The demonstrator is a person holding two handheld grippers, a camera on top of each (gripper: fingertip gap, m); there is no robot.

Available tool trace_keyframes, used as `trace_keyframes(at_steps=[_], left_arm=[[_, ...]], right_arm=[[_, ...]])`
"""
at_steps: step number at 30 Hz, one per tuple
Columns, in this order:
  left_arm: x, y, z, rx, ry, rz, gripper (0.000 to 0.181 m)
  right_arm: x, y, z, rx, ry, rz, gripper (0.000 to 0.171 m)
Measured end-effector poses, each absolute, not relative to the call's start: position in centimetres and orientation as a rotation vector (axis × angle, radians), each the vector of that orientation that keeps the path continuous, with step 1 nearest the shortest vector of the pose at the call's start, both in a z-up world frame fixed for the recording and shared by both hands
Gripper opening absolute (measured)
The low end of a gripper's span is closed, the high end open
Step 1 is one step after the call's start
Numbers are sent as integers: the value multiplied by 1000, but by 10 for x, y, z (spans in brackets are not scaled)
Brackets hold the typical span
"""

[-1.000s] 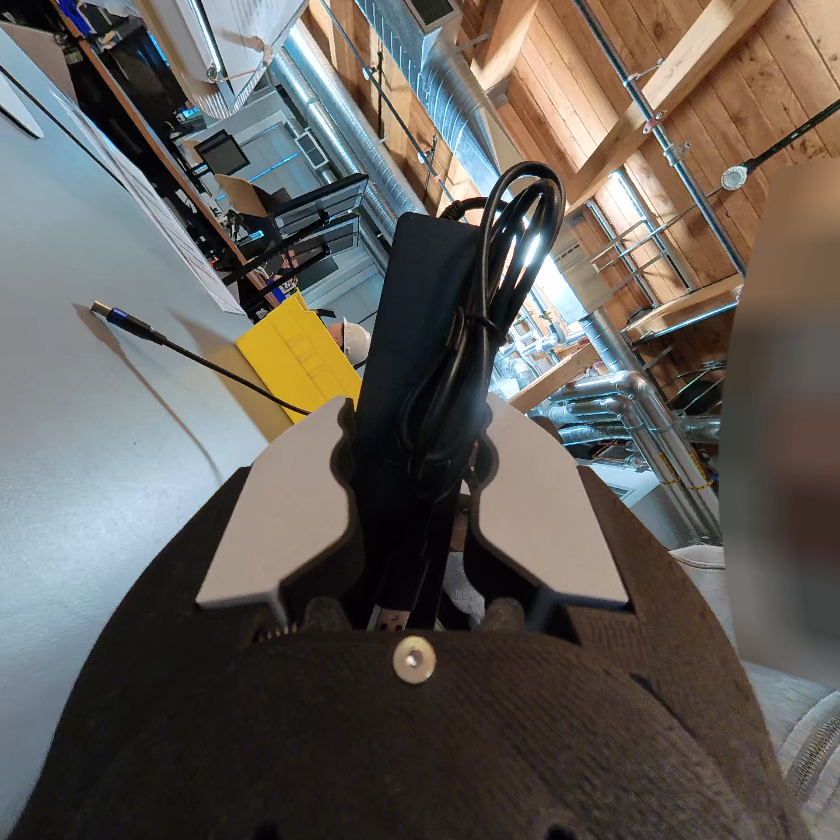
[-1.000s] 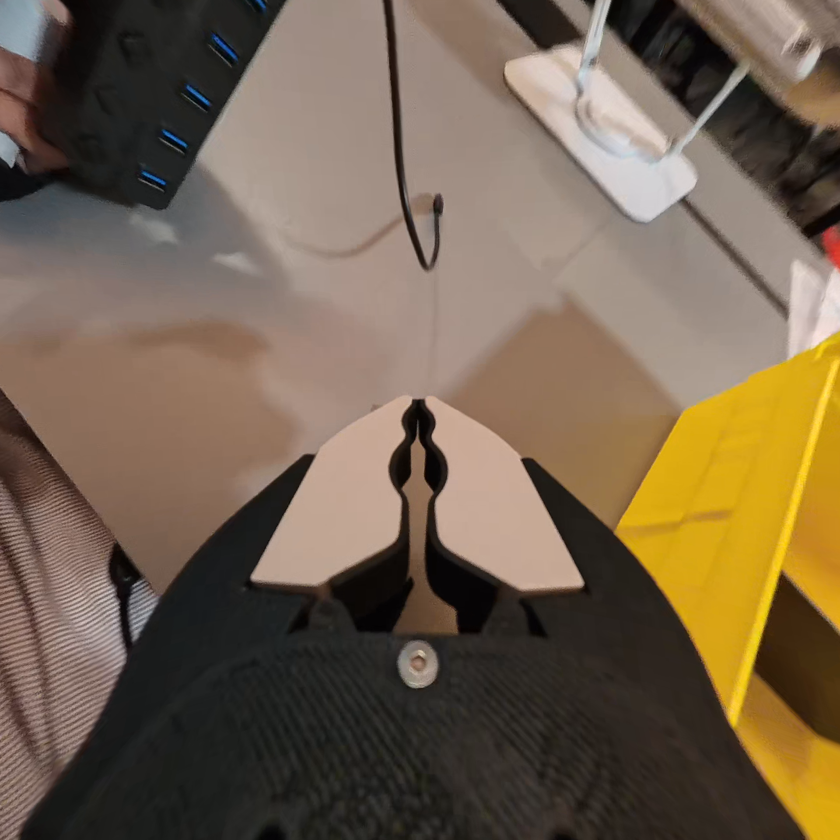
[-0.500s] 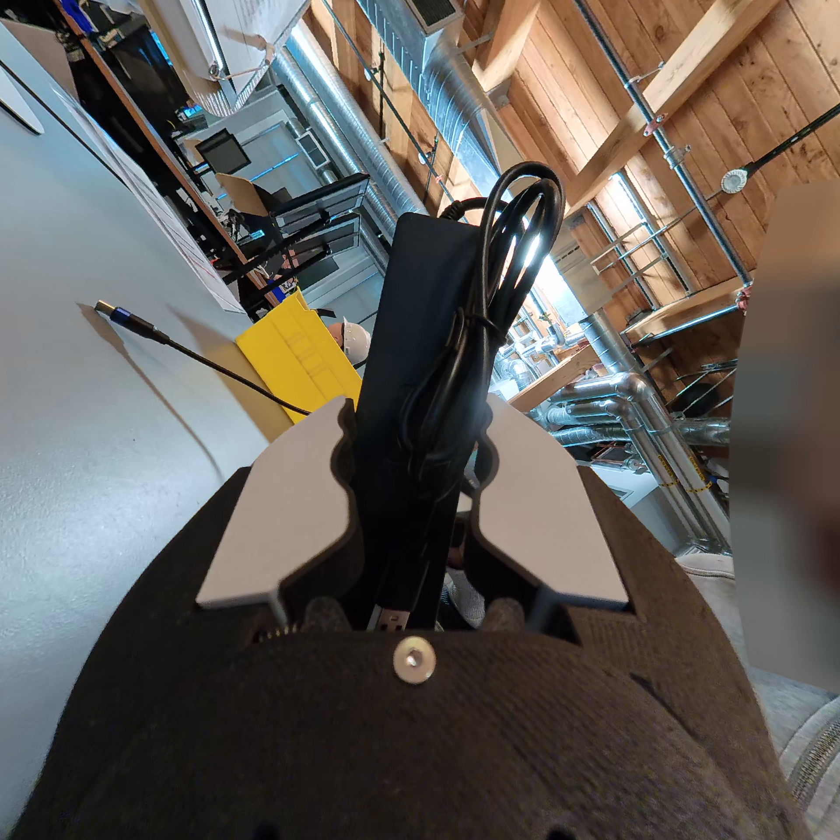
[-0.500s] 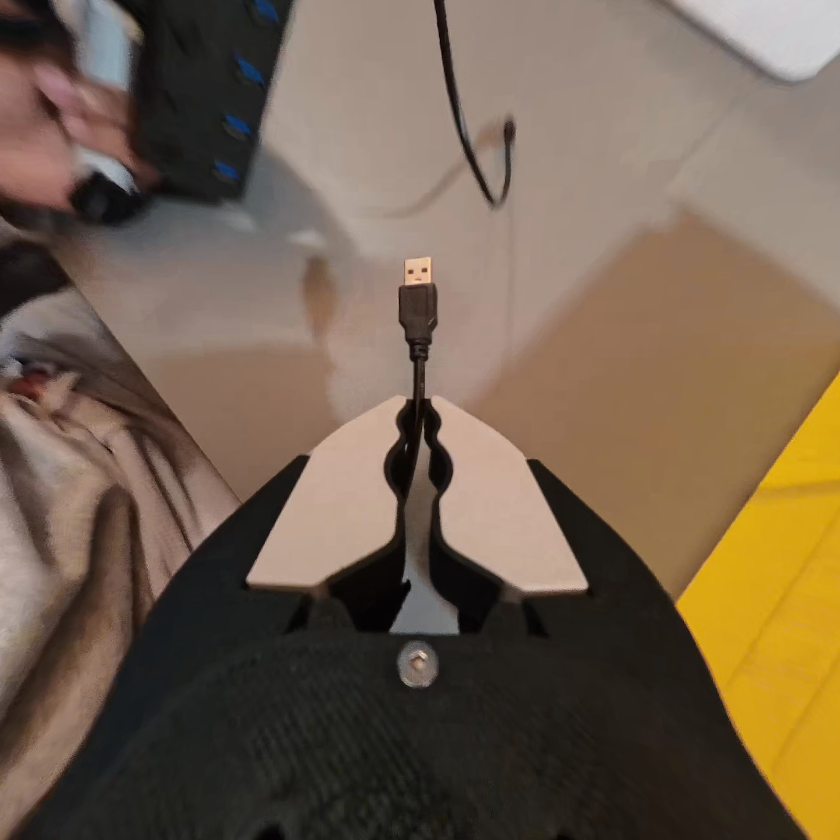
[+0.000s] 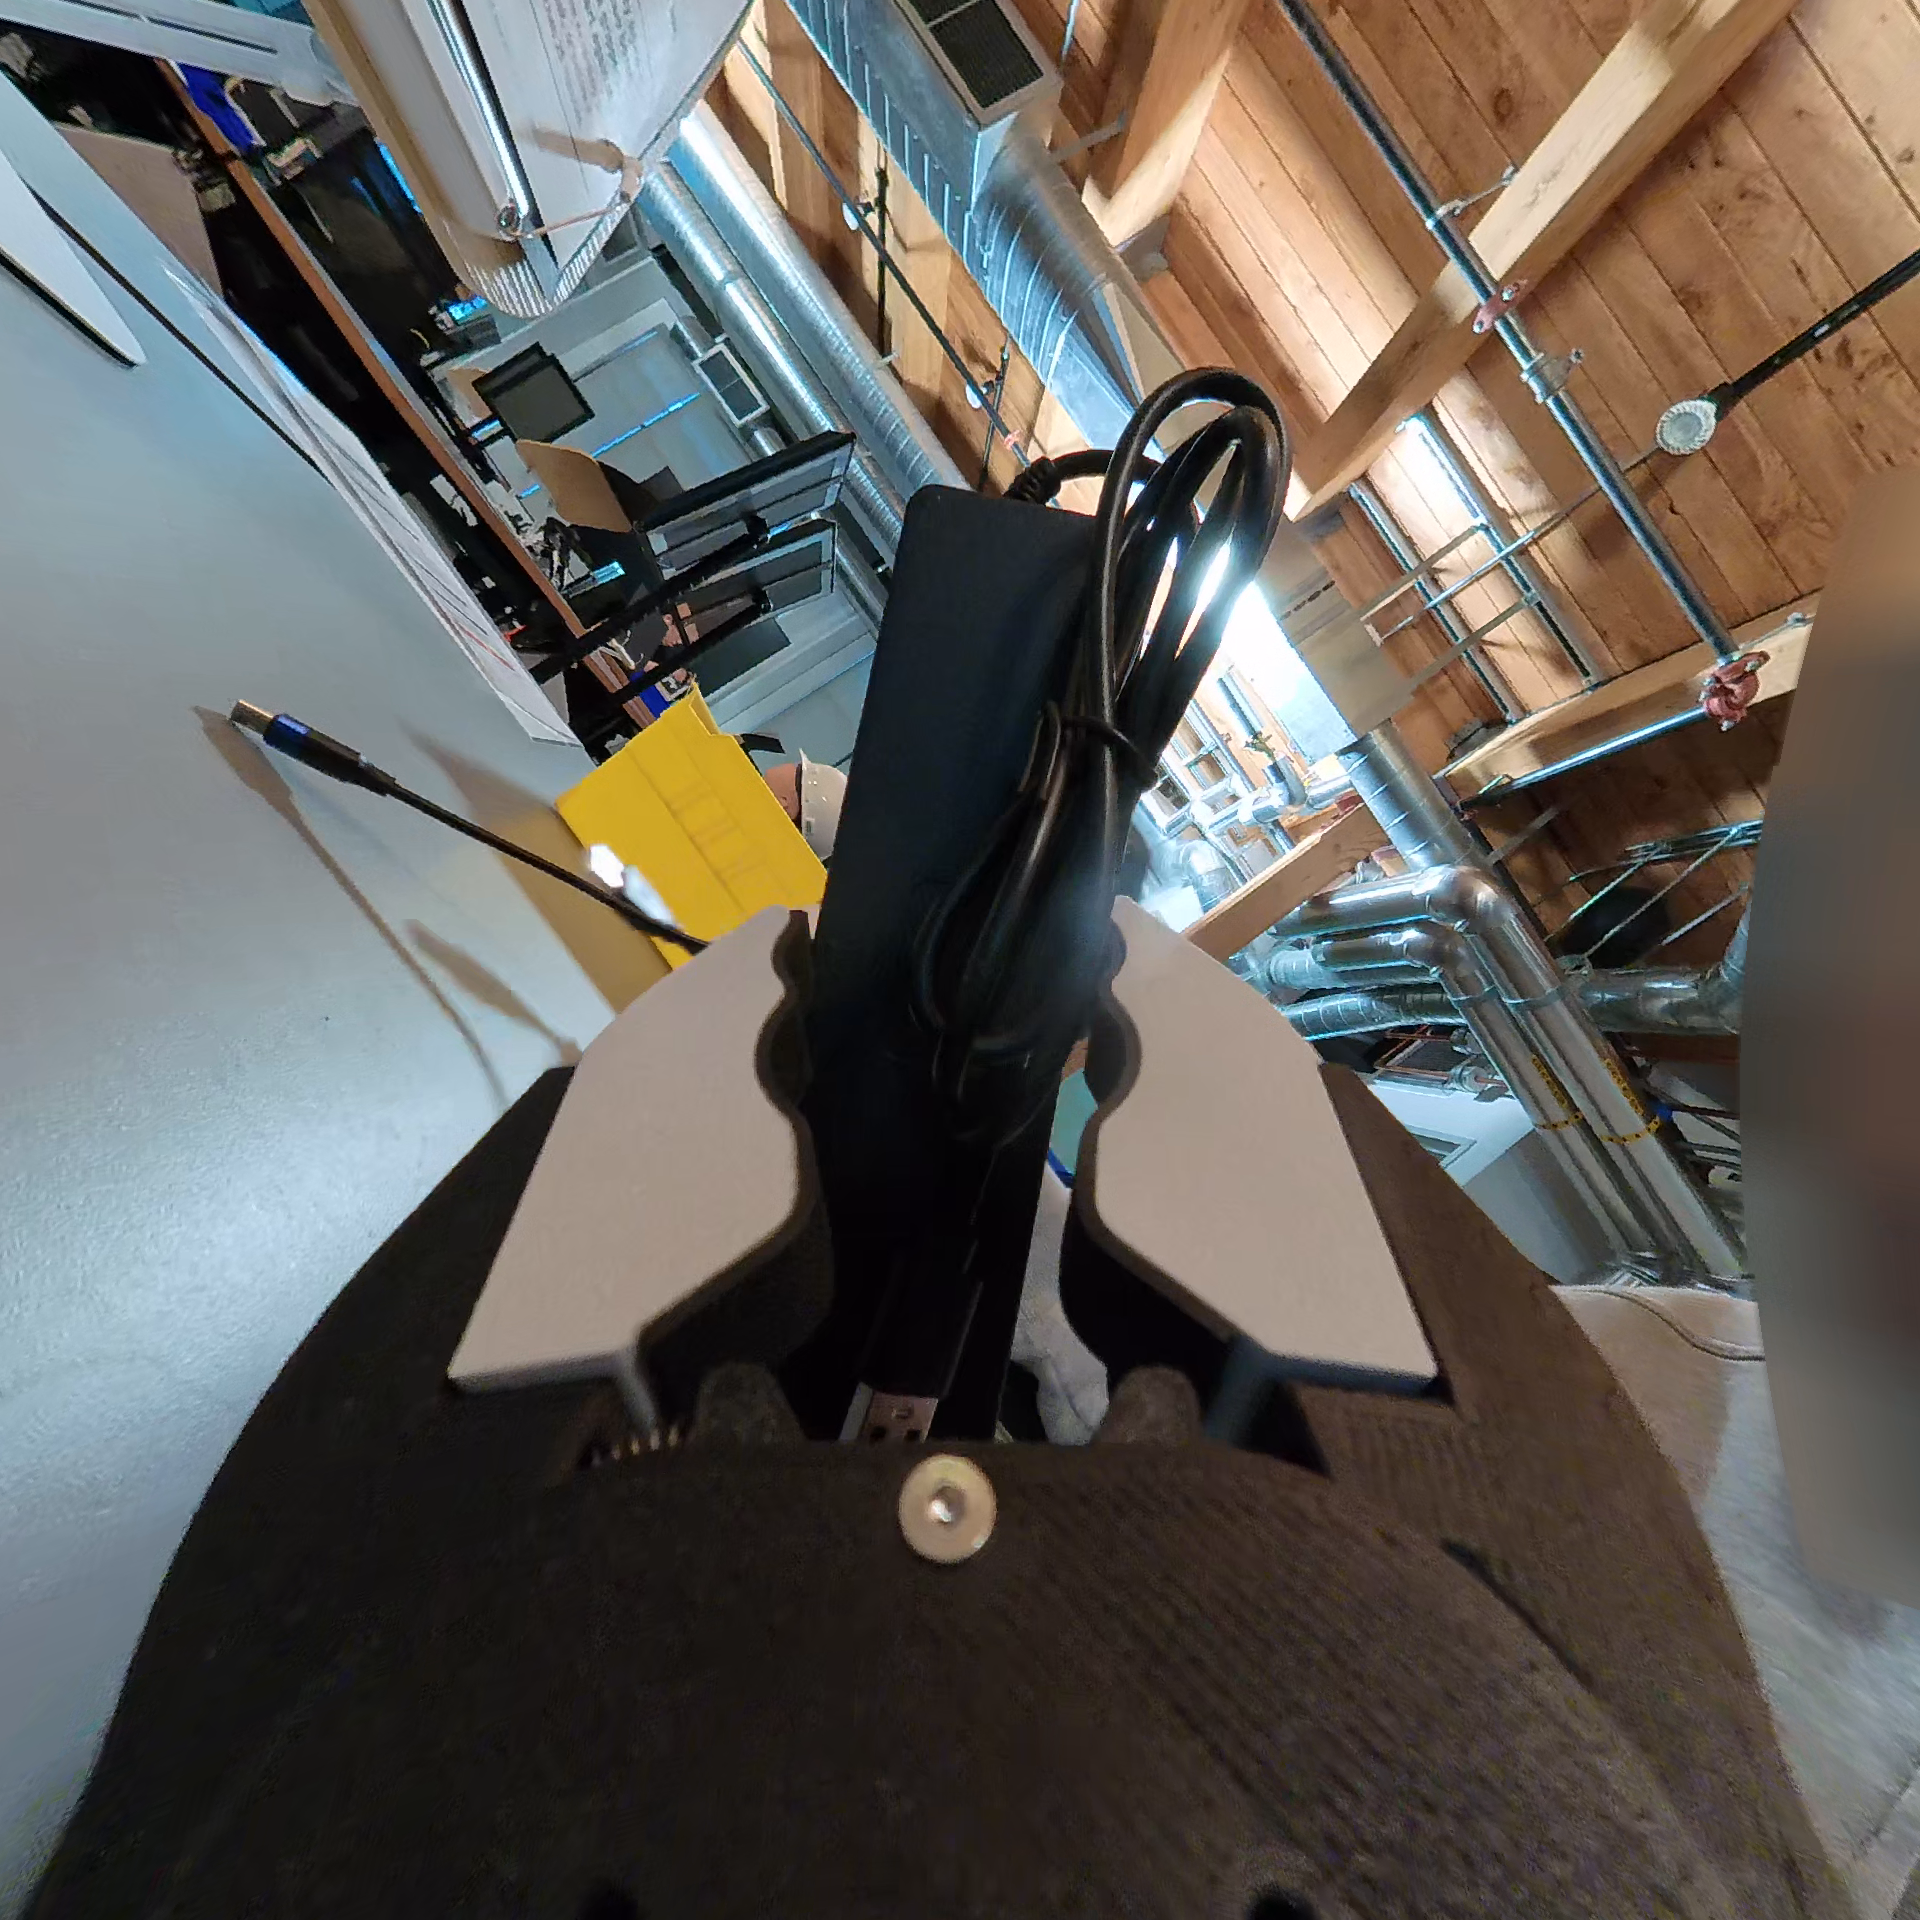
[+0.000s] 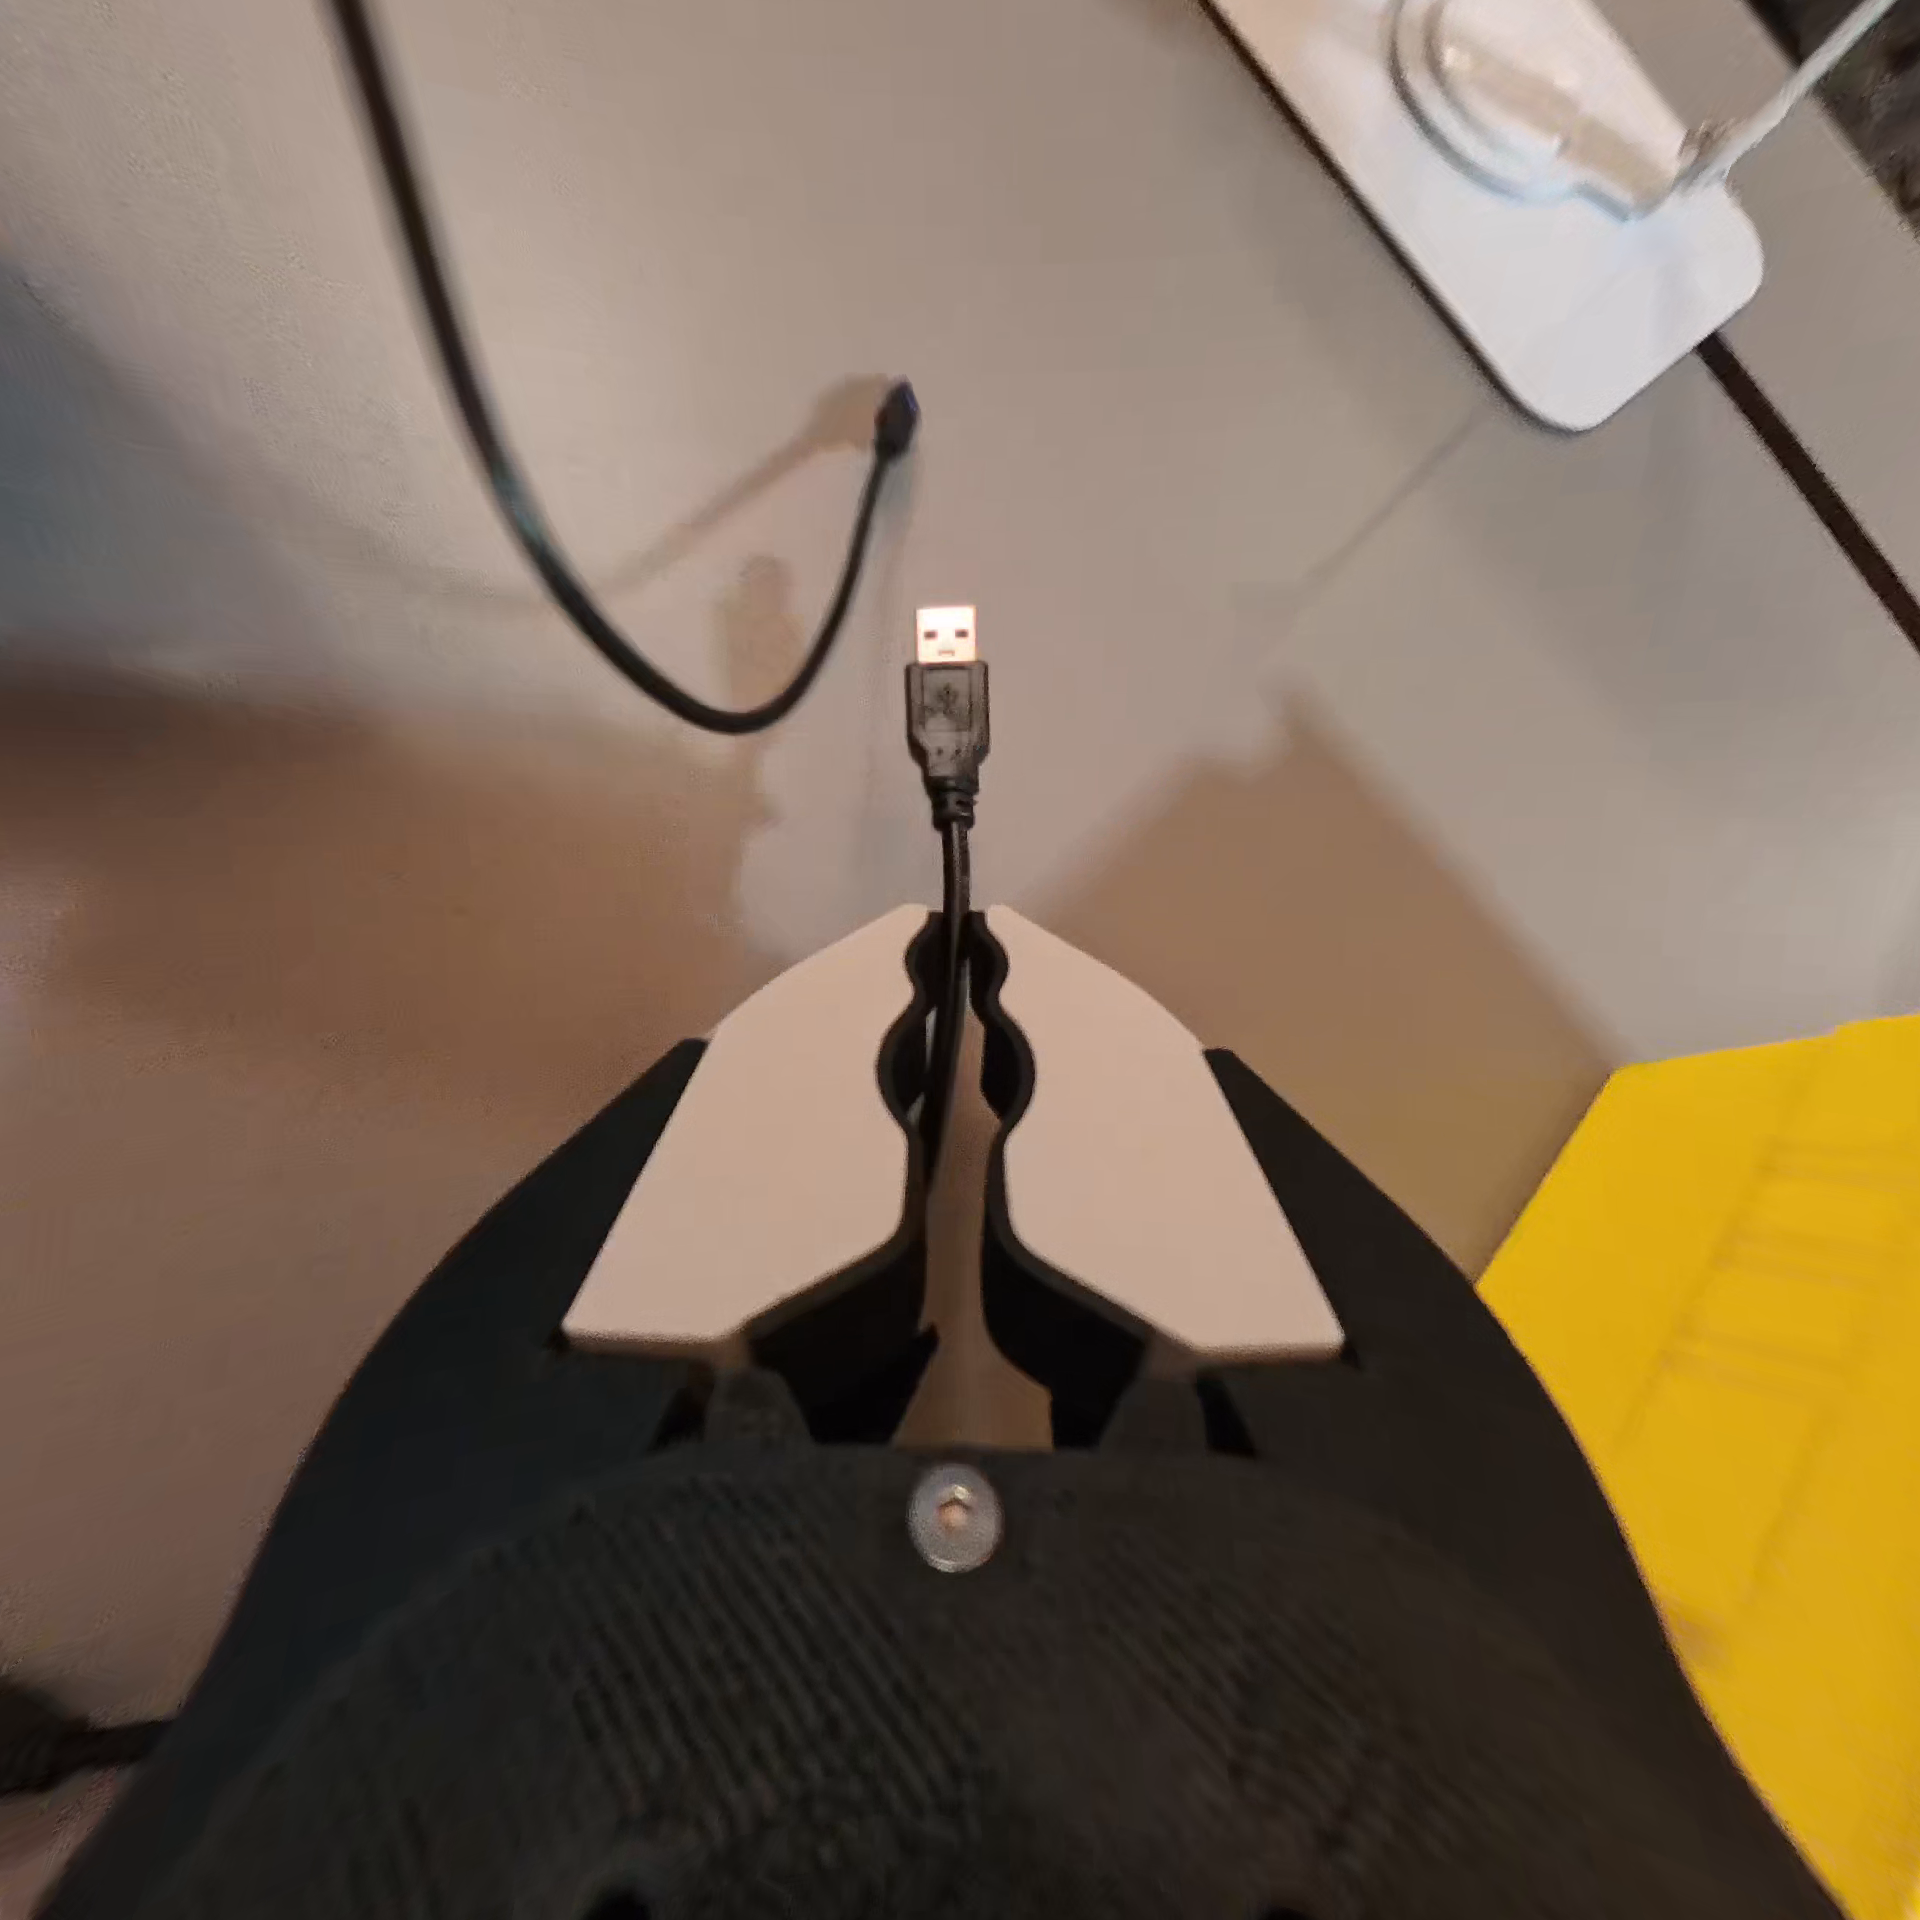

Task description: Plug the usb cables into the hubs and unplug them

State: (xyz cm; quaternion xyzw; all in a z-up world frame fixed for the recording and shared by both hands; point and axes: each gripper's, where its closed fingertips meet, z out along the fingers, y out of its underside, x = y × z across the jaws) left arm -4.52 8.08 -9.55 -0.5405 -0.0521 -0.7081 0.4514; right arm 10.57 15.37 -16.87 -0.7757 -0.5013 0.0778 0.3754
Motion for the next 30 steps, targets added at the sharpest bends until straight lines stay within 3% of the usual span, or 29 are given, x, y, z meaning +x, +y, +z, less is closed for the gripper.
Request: trace_keyframes(at_steps=[1, 10, 21, 30], left_arm=[[-45, 81, -95, -1337, -127, -1749, 50], [-46, 81, -95, -1331, -137, -1759, 51], [-48, 82, -95, -1317, -160, -1779, 51], [-50, 83, -96, -1312, -169, -1785, 51]], right_arm=[[106, 160, -174, -1991, -1286, 167, 5], [110, 178, -197, -1874, -1387, -114, 10], [91, 178, -196, -1836, -1395, 78, 23], [76, 193, -198, -1806, -1425, 76, 11]])
